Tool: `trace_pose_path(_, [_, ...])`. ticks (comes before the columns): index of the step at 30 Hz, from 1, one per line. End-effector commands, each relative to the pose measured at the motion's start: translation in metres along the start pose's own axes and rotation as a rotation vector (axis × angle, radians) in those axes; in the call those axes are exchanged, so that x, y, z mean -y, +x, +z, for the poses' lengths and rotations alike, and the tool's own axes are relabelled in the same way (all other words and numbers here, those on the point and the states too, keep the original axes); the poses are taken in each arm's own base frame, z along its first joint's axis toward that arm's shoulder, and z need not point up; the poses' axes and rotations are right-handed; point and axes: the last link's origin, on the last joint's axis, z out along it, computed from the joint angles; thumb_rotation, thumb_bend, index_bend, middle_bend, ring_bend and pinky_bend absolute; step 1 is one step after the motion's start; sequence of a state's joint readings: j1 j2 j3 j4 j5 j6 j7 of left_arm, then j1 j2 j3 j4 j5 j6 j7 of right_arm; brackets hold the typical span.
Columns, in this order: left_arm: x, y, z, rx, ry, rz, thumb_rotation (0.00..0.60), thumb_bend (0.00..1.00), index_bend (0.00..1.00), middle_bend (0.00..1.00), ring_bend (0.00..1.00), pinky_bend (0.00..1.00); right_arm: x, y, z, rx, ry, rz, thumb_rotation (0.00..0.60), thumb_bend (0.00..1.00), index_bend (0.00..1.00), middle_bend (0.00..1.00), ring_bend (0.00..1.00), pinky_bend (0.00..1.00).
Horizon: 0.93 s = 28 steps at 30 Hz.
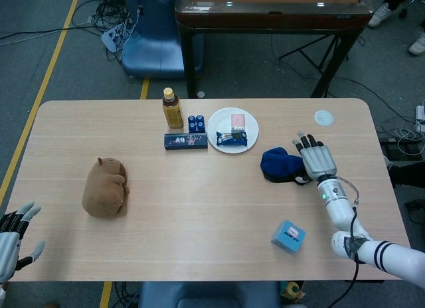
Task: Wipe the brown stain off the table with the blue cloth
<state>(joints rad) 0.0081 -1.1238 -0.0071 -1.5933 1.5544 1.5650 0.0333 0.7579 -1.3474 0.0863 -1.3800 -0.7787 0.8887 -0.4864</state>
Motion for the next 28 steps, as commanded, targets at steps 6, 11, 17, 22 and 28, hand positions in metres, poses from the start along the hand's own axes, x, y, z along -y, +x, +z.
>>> trace_pose_path(6, [-0.001, 0.001, 0.007, -0.012, -0.007, -0.003, 0.6, 0.27, 0.17, 0.1, 0.14, 0.13, -0.044, 0.019, -0.066, -0.17, -0.041, 0.036, 0.6, 0.07, 0.05, 0.19, 0.2, 0.31])
trace_pose_path(11, [-0.003, 0.0, 0.012, -0.015, -0.017, -0.006, 0.6, 0.27, 0.17, 0.1, 0.14, 0.13, -0.069, 0.014, -0.11, -0.222, -0.073, 0.062, 0.6, 0.1, 0.24, 0.32, 0.31, 0.43])
trace_pose_path(17, [-0.008, 0.0, 0.017, -0.016, -0.029, -0.01, 0.6, 0.27, 0.17, 0.1, 0.14, 0.13, -0.082, 0.0, -0.158, -0.254, -0.101, 0.095, 0.6, 0.1, 0.28, 0.34, 0.32, 0.43])
trace_pose_path(22, [-0.013, -0.001, 0.02, -0.022, -0.041, -0.017, 0.6, 0.27, 0.17, 0.1, 0.14, 0.13, -0.085, -0.01, -0.184, -0.288, -0.116, 0.097, 0.6, 0.1, 0.29, 0.35, 0.32, 0.43])
trace_pose_path(28, [-0.017, -0.002, 0.021, -0.026, -0.055, -0.023, 0.6, 0.27, 0.17, 0.1, 0.14, 0.13, -0.08, -0.02, -0.194, -0.293, -0.096, 0.104, 0.6, 0.1, 0.29, 0.35, 0.32, 0.43])
